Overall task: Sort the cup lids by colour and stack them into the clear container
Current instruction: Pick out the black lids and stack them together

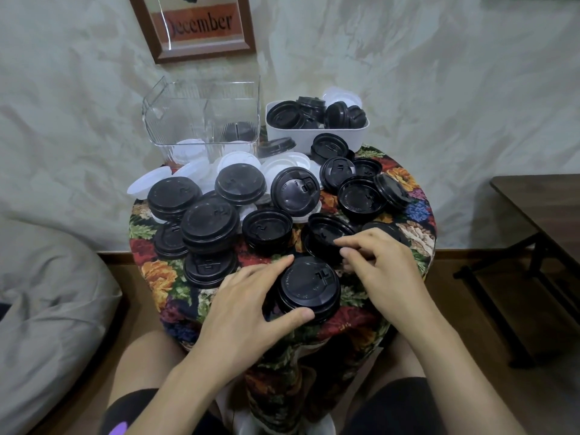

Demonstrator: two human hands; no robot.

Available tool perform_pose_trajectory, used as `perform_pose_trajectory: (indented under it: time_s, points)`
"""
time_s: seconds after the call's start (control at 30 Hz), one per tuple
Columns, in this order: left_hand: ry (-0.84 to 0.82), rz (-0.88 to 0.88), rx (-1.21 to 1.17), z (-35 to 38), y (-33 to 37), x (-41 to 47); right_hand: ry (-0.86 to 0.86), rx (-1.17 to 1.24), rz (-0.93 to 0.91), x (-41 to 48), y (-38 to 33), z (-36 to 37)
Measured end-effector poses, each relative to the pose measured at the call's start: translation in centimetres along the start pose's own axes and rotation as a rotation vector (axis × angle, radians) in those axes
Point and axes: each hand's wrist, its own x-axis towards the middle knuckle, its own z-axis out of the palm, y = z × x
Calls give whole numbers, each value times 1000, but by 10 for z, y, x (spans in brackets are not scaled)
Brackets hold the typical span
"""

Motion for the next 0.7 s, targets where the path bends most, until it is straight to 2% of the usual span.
perform_pose_trajectory:
  time_s: [0.27,0.37,0.53,0.7]
  points:
    - [-17,-6,-14,-1,0,0,75,329,35,-6,-20,-9]
    - [-18,-14,-28,-1,0,-1,101,536,72,-13,-27,-15]
    - [-28,-39,-41,0,0,-1,1,851,205,-27,-31,-18]
    - [-44,-78,-75,-1,-1,-1,-57,919,274,-34,-28,-18]
